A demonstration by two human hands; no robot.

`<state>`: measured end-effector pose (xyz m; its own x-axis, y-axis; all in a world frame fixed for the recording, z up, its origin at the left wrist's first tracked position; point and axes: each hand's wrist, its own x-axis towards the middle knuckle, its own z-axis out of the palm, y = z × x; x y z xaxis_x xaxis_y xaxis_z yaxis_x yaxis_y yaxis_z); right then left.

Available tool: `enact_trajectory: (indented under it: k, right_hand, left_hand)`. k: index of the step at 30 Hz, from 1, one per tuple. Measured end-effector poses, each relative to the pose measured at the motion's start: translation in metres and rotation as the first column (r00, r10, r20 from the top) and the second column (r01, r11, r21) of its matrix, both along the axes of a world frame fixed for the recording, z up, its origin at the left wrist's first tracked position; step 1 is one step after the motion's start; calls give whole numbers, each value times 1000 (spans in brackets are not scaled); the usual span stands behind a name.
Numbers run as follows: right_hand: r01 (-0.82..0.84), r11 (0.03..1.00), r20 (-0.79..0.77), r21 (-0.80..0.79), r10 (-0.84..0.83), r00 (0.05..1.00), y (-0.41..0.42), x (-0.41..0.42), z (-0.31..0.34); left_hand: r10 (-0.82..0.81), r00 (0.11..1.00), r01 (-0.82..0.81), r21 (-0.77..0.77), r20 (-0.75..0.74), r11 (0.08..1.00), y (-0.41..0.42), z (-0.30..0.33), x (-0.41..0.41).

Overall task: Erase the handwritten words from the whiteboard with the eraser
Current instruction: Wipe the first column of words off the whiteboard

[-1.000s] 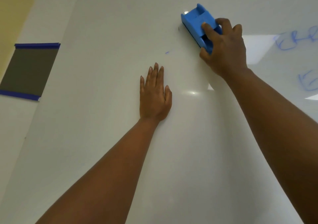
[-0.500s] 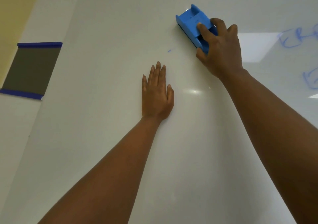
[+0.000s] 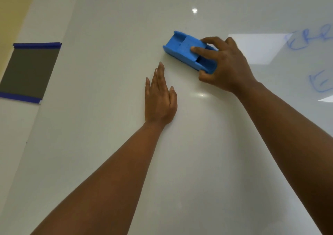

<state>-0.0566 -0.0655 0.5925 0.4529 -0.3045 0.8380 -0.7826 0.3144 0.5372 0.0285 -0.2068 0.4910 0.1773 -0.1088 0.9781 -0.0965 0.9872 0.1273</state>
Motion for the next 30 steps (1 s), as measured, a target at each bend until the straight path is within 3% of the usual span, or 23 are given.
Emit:
enact_trajectory:
  k: [4,10,15,21,30]
  right_hand:
    - [17,992,100,-128,-5,995,-6,5,-5]
    - [41,999,9,-23,-41,999,-15,7,-19]
    - [133,988,-51,-82,-137,989,-9,5,-8]
    - [231,931,157,-283,-193,969,-13,12,18]
    - [194,979,-6,-59,-194,981,-40,32,6]
  left_hand:
    - [19,1000,-19,9,-4,1000,-1,-1,0]
    - [26,1000,-26,20,8,999,2,-1,1]
    - [43,999,-43,16,0,999,0,-1,0]
    - [53,999,-53,6,-9,999,-1,-1,-1]
    - [41,999,-41,1,-20,999,-3,0,-2]
